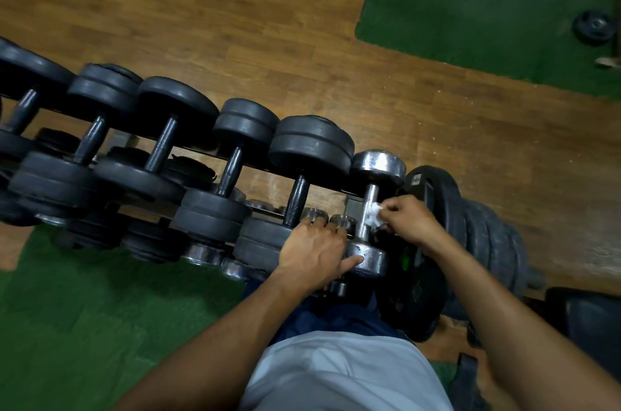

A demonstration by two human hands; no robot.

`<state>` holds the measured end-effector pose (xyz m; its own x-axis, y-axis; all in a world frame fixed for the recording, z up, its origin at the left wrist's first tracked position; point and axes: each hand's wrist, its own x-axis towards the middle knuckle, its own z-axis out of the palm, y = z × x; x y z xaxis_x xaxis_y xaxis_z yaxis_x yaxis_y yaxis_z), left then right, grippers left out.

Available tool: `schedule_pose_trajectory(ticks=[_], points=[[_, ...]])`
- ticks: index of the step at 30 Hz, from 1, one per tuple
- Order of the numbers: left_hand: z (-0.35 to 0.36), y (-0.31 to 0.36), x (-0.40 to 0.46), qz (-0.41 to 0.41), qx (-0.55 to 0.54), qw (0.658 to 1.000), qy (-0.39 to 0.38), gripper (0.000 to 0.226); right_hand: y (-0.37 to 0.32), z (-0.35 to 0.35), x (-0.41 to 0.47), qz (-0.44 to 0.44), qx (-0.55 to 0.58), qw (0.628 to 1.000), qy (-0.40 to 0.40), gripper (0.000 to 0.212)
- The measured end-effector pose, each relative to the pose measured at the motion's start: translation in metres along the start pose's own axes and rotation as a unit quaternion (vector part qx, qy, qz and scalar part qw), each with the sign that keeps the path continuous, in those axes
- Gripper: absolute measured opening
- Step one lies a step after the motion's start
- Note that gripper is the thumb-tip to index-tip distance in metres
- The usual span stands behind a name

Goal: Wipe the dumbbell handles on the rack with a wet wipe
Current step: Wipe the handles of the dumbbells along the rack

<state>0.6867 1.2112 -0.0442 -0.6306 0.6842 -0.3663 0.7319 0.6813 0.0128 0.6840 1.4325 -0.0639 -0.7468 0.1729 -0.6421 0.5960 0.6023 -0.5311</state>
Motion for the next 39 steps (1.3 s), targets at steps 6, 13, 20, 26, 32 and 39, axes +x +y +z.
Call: schedule_pose_trajectory(ticks=[6, 13, 20, 26, 32, 39], points=[[-0.002, 0.001, -0.002, 0.001, 0.004, 1.0, 0.003, 0.071, 0.003, 0.031, -0.015, 0.084, 0.053, 0.992, 0.077, 0.024], [0.0, 0.001, -0.001, 0.004, 0.007, 1.0, 0.0, 0.069, 0.008, 0.051, -0.01, 0.118, 0.026, 0.992, -0.023, 0.022], [0.002, 0.001, -0.001, 0.003, 0.007, 1.0, 0.006, 0.071, -0.001, 0.041, 0.005, 0.201, 0.253, 0.945, -0.052, 0.019], [0.002, 0.001, 0.0, 0.003, 0.004, 1.0, 0.007, 0.072, -0.019, 0.026, 0.028, 0.226, 0.43, 0.874, 0.014, 0.019], [0.002, 0.001, 0.001, 0.002, 0.003, 1.0, 0.005, 0.073, -0.012, 0.015, 0.043, 0.246, 0.519, 0.818, 0.023, 0.022], [0.001, 0.001, 0.001, 0.006, 0.009, 1.0, 0.005, 0.074, -0.002, 0.026, 0.026, 0.187, 0.369, 0.91, -0.003, 0.017]])
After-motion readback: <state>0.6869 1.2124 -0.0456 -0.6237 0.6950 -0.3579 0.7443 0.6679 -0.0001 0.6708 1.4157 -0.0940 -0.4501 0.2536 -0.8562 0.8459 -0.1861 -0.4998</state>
